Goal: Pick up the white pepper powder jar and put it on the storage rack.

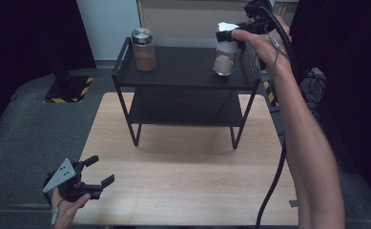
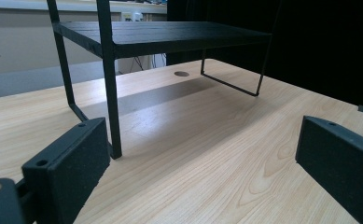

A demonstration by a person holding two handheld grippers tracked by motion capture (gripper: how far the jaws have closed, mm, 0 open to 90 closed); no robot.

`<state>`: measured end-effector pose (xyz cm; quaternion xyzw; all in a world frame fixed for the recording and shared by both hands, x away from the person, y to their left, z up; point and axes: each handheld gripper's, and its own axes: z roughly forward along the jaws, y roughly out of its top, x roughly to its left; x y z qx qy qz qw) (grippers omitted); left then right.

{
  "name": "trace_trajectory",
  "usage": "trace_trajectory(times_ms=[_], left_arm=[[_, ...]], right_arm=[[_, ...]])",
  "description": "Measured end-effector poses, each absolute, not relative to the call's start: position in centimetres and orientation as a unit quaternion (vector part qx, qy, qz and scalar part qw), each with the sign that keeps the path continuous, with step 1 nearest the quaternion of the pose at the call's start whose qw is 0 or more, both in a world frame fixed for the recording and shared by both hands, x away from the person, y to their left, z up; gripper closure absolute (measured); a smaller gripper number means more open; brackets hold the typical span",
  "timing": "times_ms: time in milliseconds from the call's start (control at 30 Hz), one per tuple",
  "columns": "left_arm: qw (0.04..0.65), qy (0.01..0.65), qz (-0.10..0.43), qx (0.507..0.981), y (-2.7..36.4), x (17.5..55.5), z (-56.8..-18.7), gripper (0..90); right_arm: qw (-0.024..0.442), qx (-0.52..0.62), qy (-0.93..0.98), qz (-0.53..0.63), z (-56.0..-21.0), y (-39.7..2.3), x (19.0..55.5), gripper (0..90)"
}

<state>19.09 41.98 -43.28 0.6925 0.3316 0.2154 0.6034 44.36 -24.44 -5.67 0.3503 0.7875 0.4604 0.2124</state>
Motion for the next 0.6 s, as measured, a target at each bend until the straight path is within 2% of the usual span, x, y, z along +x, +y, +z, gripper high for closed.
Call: trace_trajectory(times_ms=[467,533,600], left_arm=[[0.604,0.332,0.214,0.693,42.0,19.1,-43.3,1.8],[0.604,0.332,0.214,0.692,42.0,19.1,-43.3,1.8],[0.604,0.331,0.215,0.692,42.0,19.1,-43.3,1.8]], right_arm=[[0.221,0.335,0.79,0.465,-6.6,-24.2,44.2,31.4],[0.236,0.332,0.787,0.464,-6.8,-24.0,43.7,26.5],[0.235,0.336,0.774,0.482,-7.1,-24.4,43.5,16.0]])
